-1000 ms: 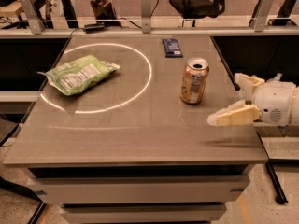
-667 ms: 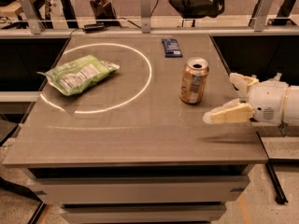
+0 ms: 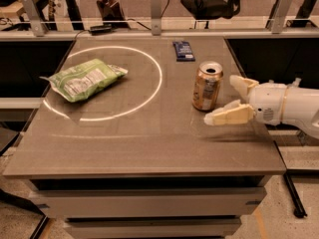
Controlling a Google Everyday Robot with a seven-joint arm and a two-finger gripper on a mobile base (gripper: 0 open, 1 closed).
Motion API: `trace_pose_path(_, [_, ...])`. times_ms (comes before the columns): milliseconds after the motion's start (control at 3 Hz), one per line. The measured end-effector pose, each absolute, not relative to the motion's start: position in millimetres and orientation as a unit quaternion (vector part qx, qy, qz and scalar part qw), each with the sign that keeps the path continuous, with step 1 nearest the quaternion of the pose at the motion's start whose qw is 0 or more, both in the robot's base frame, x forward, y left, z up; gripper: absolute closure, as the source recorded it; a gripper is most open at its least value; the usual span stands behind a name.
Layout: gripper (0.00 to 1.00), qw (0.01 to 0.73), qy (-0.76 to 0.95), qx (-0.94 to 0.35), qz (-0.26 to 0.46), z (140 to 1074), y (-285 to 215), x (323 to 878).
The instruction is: Move orange can near rxbar blueberry
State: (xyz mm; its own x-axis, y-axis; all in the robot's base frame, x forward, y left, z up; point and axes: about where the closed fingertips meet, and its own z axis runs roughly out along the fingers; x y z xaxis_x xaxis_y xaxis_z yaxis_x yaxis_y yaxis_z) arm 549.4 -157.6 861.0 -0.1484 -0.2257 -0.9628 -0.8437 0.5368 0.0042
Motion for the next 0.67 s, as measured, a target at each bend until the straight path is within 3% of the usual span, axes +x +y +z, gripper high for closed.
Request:
trace_pose_path(333, [0.00, 0.528, 0.681, -0.393, 0.320, 864.2, -142.4, 557.8])
trace_pose_path(667, [0.19, 0.527, 0.673, -0.402, 0.329, 868.8, -133.3, 563.6])
